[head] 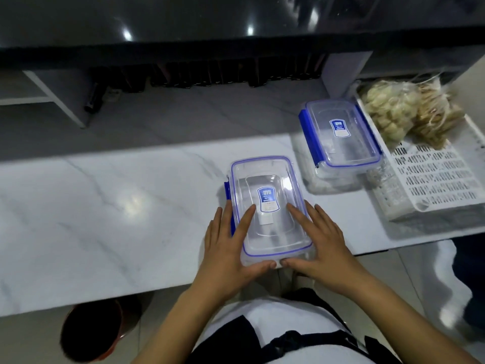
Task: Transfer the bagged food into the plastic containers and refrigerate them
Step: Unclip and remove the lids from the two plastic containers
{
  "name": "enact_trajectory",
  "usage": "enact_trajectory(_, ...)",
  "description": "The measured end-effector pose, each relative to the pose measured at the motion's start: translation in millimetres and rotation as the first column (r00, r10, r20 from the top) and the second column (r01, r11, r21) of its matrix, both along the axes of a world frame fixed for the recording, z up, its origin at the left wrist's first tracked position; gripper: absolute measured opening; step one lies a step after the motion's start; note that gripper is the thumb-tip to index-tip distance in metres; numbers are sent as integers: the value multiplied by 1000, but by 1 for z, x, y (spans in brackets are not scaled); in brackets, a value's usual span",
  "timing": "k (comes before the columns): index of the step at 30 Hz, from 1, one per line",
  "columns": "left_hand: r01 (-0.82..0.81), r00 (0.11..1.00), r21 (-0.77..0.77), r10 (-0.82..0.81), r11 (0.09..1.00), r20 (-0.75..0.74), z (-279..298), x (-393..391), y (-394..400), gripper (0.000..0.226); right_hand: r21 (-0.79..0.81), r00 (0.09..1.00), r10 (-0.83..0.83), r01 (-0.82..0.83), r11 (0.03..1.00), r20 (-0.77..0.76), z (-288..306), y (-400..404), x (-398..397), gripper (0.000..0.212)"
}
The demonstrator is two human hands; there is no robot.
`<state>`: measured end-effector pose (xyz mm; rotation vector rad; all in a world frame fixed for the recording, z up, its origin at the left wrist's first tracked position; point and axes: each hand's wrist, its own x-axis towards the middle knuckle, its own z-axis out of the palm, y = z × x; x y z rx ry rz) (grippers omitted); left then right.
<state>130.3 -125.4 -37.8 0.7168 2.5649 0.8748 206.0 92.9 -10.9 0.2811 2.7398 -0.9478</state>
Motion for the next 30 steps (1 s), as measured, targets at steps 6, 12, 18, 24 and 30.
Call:
enact_trajectory(6, -6, 1000, 55, 5, 998, 17, 12, -5, -2, 110, 27, 998, -2, 4, 1000, -70, 21, -3, -6, 99)
enact_trajectory(12, -171, 985, 115, 171, 979, 7, 34, 4, -24, 111, 60, 973, 193, -187, 981, -124, 49, -10, -31, 97)
enact_trajectory(18, -427, 904, 97, 426, 899, 34, 59, 29, -76, 105, -13, 863, 505, -505, 863, -20, 60, -47, -75, 97)
enact_trajectory(24, -610, 787, -44, 611, 791, 85, 68, 41, -124, 108, -114, 706, 708, -702, 703, 18, 47, -101, -113, 81)
enact_trajectory(30, -650, 748, -79, 655, 756, 108, 67, 34, -183, 115, -127, 635, 772, -764, 632, 18, 32, -160, -138, 79)
